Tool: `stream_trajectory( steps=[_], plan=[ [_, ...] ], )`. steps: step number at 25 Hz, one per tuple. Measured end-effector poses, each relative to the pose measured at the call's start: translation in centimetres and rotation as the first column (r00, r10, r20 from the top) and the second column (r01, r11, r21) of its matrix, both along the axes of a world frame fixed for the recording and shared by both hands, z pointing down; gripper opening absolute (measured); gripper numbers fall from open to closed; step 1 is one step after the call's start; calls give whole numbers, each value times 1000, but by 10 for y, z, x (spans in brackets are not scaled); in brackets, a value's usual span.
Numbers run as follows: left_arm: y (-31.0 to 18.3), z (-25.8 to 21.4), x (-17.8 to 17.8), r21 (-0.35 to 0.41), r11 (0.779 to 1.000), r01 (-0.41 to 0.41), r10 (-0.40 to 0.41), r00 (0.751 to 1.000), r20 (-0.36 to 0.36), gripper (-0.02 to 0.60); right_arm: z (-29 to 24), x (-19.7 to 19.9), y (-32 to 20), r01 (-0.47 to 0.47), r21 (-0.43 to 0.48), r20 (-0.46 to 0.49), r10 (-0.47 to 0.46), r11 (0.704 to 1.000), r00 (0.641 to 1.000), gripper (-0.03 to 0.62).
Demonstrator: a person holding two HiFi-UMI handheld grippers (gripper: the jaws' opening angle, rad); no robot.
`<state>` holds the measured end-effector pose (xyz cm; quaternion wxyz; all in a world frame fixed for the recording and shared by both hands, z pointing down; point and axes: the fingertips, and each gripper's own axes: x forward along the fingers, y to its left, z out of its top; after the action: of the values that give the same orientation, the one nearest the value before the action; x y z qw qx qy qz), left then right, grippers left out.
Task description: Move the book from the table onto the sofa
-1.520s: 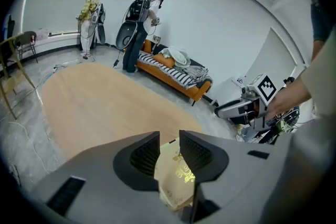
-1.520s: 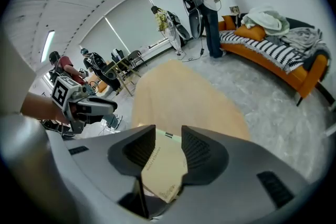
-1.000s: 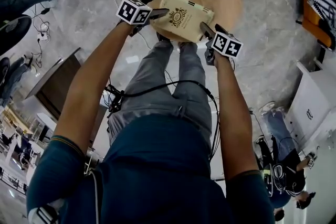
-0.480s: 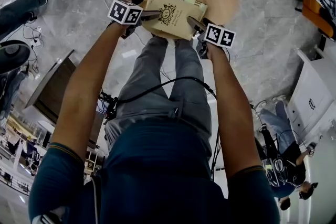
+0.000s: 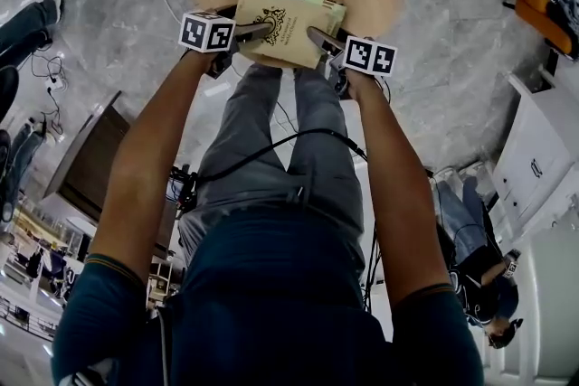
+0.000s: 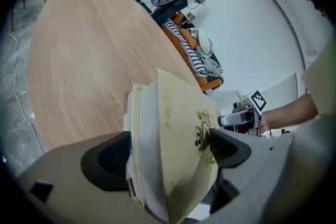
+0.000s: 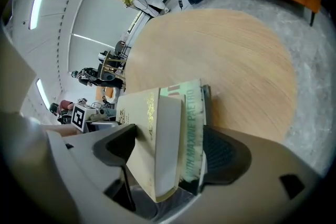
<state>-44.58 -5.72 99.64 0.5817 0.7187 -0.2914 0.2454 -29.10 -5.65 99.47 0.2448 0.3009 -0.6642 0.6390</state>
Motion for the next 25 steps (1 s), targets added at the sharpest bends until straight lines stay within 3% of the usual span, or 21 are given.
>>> stream_trajectory(
  steps=[8,14,19,25],
  plan=[
    [-1,-23,-3,32,999,-3,3,1000,24,474,-29,-6,-11,100,100,-53,-95,990,994,399],
    [-29,-94,-14,184,983,20,-26,999,30,474,-99,-17,-38,100,246,-55,-89,964,994,399],
    [-66,-168,-11,343,939,7,-23,999,43,474,-171,-14,-71,91,398,-54,-75,913,996,399],
    [-105,-268,-7,513,858,-12,-19,998,54,474,-272,-9,-108,87,575,-61,-64,813,996,399]
  ],
)
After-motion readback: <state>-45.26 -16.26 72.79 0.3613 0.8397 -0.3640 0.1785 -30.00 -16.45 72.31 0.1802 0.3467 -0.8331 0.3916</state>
